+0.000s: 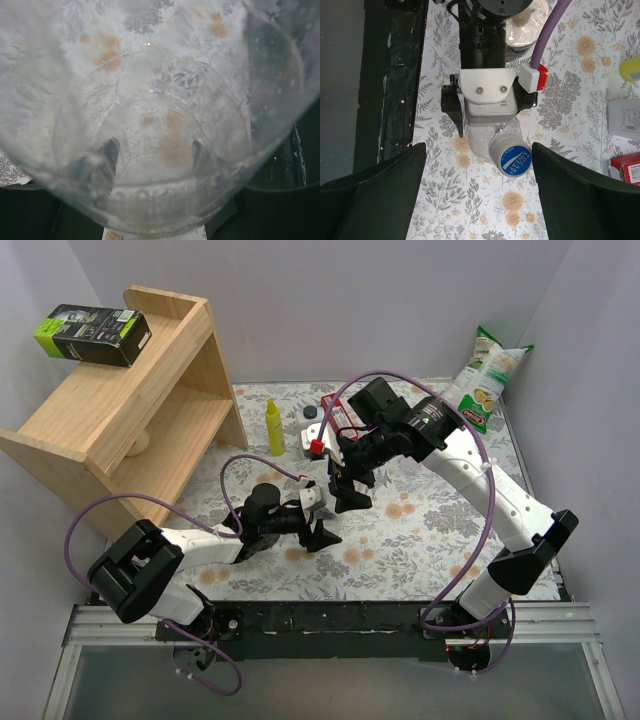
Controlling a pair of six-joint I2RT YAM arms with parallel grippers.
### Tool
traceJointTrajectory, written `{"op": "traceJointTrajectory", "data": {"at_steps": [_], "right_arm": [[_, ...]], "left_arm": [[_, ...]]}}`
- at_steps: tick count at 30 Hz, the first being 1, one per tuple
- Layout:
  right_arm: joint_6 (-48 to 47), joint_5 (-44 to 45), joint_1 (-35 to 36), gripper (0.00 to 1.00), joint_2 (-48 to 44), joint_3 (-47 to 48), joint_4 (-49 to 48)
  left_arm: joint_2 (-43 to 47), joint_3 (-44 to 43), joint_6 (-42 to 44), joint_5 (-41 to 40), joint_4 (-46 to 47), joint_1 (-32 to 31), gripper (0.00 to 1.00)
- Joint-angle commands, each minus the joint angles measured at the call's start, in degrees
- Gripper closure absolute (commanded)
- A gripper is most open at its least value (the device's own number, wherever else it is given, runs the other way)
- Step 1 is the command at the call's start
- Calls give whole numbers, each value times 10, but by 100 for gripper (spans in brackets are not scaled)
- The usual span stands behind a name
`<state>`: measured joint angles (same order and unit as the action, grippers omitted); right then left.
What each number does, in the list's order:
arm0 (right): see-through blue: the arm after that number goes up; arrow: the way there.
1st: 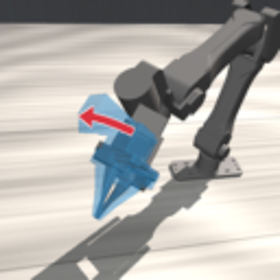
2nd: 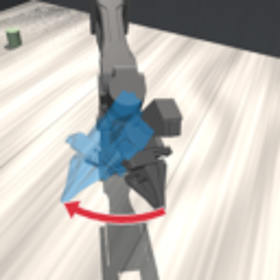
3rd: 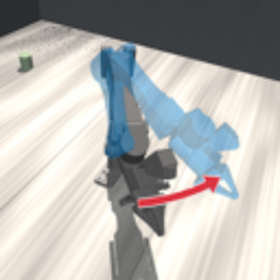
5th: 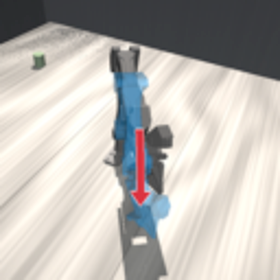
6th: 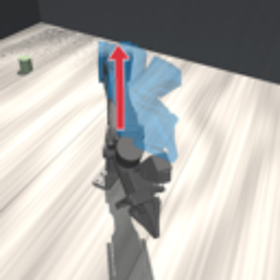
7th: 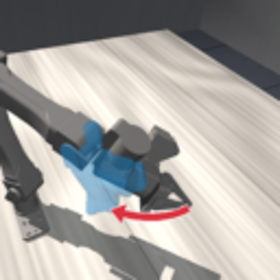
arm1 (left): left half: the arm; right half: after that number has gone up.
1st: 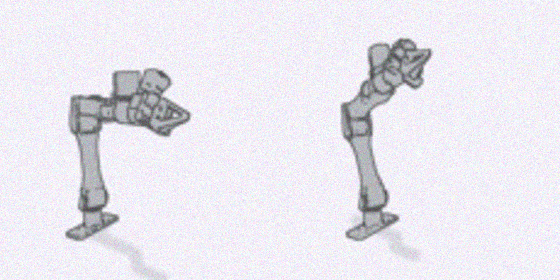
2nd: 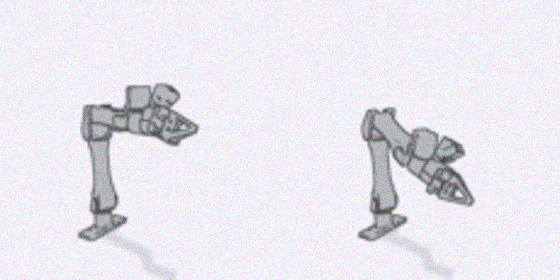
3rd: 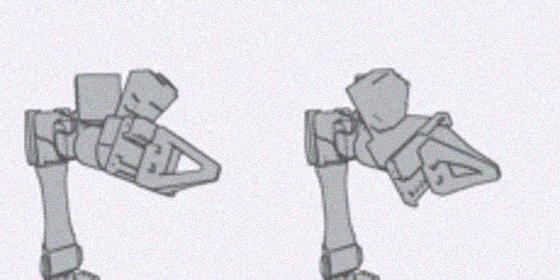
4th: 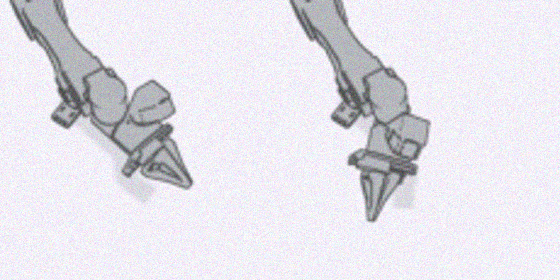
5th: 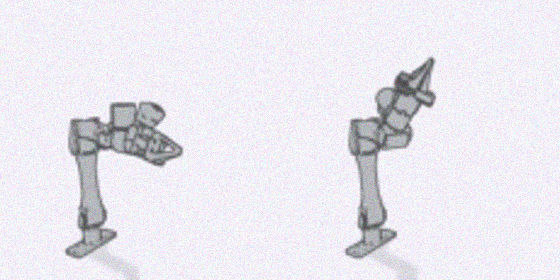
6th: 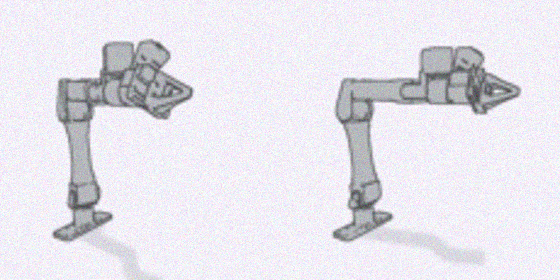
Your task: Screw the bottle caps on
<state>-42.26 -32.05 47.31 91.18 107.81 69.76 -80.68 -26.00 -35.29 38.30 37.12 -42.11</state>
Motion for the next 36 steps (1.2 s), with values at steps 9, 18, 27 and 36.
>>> {"op": "traceJointTrajectory", "data": {"at_steps": [9,18,27,36], "right_arm": [[6,8,0,16,-35,-30,28],[24,30,0,21,-59,-65,53],[34,66,-1,29,-90,-67,52],[42,58,-20,13,-20,14,-65]], "left_arm": [[25,-6,-11,-32,29,1,100],[28,2,-26,-62,45,2,100],[25,-9,-16,-61,21,4,100],[8,-19,42,-10,-28,14,100]]}}
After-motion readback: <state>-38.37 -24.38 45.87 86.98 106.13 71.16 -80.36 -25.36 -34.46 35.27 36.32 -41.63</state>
